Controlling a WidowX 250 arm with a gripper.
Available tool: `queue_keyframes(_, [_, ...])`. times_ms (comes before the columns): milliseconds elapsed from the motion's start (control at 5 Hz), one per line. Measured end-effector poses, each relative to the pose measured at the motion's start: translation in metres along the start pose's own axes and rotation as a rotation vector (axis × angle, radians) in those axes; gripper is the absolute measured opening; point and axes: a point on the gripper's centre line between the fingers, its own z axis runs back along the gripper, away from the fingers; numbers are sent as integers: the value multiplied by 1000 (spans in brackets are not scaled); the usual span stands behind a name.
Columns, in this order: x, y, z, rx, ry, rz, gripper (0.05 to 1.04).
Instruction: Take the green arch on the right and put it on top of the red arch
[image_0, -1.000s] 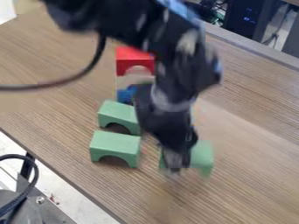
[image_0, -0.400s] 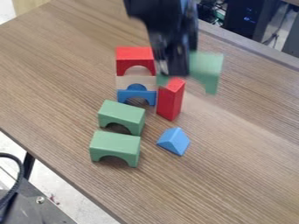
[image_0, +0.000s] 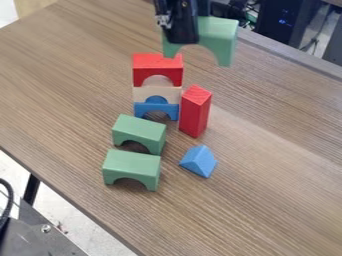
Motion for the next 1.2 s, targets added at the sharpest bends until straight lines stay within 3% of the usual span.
queue_keyframes(600, [31,-33,-13,-25,-34,153,536])
queue_keyframes(1200, [49,-43,-20,-68,-74,199,536])
